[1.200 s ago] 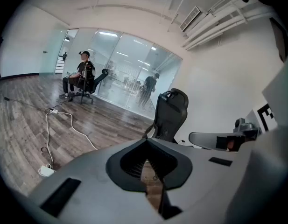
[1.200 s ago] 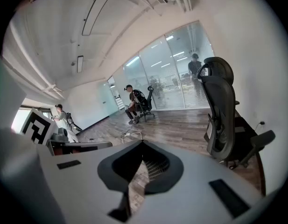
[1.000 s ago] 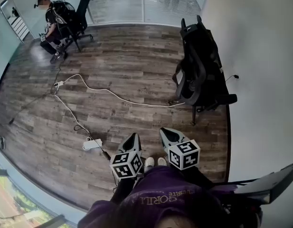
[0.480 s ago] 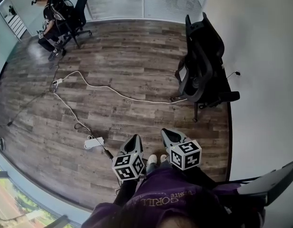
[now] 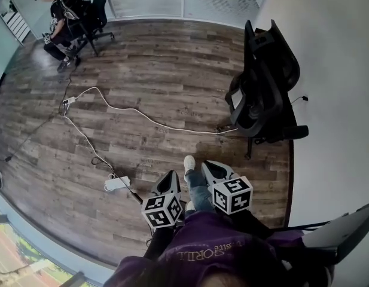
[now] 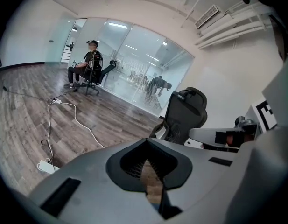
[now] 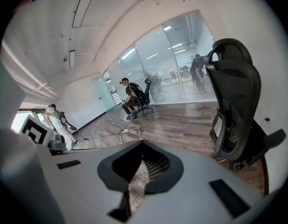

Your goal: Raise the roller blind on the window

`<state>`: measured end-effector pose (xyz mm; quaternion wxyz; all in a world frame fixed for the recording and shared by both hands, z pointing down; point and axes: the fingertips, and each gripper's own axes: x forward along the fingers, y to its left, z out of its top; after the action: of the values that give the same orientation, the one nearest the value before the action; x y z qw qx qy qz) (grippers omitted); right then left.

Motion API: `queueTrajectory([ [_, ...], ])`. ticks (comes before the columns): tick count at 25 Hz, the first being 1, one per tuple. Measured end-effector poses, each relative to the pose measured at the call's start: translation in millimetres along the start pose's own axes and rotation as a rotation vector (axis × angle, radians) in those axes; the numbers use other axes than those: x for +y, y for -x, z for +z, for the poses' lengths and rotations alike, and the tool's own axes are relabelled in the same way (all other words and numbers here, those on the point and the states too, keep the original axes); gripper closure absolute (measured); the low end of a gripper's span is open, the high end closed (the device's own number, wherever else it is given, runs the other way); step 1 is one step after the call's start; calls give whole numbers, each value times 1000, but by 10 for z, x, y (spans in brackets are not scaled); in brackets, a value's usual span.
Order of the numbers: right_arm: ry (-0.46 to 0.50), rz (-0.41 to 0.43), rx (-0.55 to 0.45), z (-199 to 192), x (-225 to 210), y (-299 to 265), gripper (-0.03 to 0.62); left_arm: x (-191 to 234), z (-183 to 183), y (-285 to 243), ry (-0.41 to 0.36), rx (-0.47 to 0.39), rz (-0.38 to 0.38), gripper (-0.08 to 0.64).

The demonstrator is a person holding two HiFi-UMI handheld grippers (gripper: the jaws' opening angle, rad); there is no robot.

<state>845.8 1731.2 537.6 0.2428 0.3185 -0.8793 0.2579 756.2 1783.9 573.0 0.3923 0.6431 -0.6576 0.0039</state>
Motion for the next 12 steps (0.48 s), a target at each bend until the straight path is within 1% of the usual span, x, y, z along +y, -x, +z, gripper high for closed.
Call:
queueTrajectory([
  [5, 28, 39, -10, 732, -280, -804, 594, 314, 660, -646, 6, -10, 53, 560],
  [9, 38, 60, -24, 1351, -528, -1318, 594, 434, 1382, -1218, -35, -30, 62, 560],
  [12, 64, 61, -33, 1743, -706, -1633, 594, 473, 1875, -1585, -33, -69, 61, 560],
])
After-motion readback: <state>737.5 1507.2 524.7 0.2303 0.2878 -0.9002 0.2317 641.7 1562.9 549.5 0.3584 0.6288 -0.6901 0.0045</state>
